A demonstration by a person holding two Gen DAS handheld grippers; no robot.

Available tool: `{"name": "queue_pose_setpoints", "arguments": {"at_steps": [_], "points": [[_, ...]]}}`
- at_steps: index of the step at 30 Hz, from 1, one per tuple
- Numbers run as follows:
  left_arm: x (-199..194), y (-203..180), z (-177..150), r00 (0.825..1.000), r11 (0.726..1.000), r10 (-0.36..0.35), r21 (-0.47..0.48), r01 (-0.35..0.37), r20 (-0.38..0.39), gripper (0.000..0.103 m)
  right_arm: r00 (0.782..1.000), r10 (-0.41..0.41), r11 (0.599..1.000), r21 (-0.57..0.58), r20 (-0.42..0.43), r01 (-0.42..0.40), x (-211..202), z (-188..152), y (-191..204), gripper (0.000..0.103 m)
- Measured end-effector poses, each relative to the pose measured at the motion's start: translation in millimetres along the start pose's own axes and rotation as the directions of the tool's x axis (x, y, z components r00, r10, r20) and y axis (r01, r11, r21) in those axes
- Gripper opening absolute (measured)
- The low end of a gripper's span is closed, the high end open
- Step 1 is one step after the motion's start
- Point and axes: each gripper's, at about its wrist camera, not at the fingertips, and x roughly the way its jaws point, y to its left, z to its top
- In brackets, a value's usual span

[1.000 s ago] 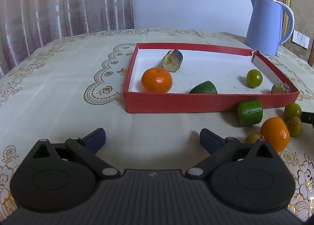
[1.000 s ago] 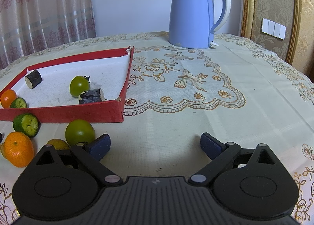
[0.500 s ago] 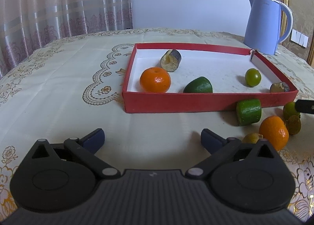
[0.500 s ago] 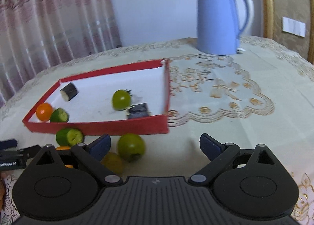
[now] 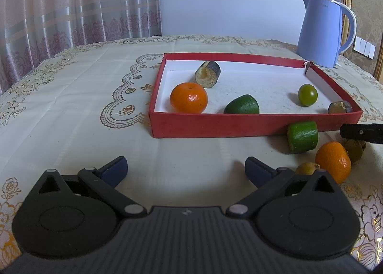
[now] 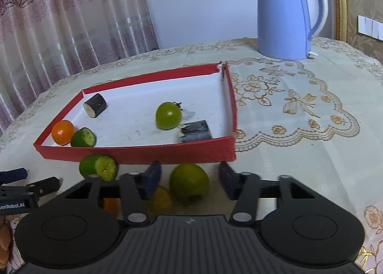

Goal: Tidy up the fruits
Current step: 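Move the right gripper to a green tomato and close on it, then carry the green tomato into the red tray and open the right gripper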

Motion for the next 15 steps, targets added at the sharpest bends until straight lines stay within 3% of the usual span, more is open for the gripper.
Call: {"name": "queue_pose_setpoints", "arguments": {"at_steps": [3, 15], "points": [[0, 0, 0, 1.0, 1.0, 0.001, 0.0, -0.001, 0.0, 0.103, 1.0, -0.012, 1.0, 0.002, -0.002, 0.012, 1, 0, 1, 0.033], [0, 0, 0, 1.0, 1.0, 0.001, 0.0, -0.001, 0.0, 0.103, 0.999, -0.013, 1.0, -0.002, 0.048, 0.013, -21, 1, -6, 0.033]]}}
